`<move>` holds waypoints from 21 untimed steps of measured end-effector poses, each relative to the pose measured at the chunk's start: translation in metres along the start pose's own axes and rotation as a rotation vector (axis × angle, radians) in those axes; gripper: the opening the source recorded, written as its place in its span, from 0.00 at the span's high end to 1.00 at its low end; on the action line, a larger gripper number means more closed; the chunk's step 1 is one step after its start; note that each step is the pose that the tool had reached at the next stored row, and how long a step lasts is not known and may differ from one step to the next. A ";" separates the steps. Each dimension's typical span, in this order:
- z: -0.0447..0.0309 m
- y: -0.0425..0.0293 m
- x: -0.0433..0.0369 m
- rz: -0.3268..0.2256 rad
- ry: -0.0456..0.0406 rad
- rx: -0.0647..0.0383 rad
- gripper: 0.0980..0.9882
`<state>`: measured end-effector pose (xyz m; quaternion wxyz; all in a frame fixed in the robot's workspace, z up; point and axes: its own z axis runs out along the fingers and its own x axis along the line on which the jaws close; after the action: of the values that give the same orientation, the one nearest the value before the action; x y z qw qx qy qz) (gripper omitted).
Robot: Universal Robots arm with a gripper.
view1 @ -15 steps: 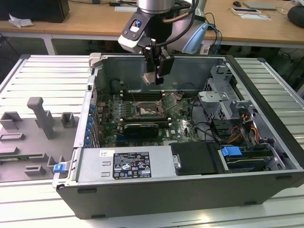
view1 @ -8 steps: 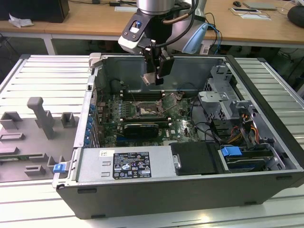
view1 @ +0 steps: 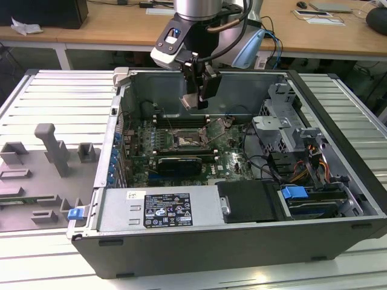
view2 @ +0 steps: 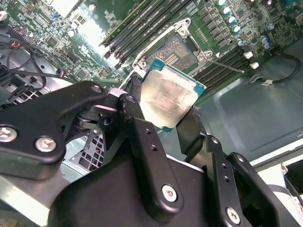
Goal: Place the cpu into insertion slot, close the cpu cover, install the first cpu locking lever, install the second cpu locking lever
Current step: 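Place the cpu into insertion slot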
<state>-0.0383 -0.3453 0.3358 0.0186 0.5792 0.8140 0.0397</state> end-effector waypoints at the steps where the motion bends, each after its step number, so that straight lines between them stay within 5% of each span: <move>1: 0.0007 0.0000 0.0000 0.000 -0.0001 0.000 0.50; 21: 0.0090 -0.0008 -0.0001 0.001 -0.0001 0.000 0.50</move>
<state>-0.0383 -0.3453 0.3267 0.0186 0.5794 0.8139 0.0397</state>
